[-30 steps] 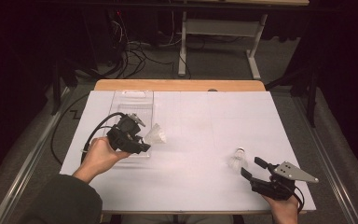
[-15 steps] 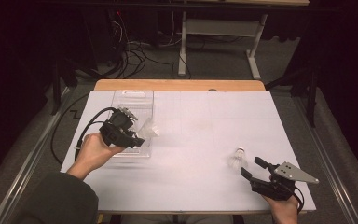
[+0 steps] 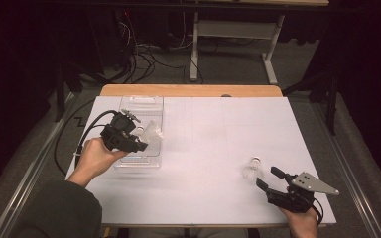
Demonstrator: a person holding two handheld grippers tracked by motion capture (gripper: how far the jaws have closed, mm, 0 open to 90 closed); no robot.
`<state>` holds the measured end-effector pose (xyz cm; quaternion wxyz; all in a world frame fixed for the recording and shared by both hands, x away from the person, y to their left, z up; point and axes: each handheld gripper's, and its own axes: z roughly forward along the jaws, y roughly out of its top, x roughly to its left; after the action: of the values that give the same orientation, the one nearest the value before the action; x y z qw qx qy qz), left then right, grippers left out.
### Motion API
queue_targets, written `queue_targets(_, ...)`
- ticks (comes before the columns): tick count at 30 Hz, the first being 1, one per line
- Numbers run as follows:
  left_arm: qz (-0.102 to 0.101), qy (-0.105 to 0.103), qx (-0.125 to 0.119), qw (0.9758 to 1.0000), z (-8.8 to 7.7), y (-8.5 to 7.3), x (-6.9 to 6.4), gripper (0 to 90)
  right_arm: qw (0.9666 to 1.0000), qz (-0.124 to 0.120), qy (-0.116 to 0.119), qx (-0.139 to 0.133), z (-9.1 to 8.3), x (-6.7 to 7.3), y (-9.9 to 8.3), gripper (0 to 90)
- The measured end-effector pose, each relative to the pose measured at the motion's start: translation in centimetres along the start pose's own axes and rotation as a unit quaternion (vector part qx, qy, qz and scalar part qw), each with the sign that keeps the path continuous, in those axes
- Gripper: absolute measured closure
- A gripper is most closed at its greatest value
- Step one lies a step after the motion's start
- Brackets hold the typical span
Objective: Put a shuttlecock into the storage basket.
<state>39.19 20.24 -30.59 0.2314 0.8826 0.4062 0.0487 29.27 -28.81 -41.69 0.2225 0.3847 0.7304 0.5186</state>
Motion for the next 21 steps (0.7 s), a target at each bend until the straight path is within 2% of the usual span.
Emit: queue_targets(21,-0.041,0.028,0.018,0.9986,0.7,-1.0,2.5,63.3,1.0,-0.002,0.0,-0.001,0.1,0.1,0.0,30.3)
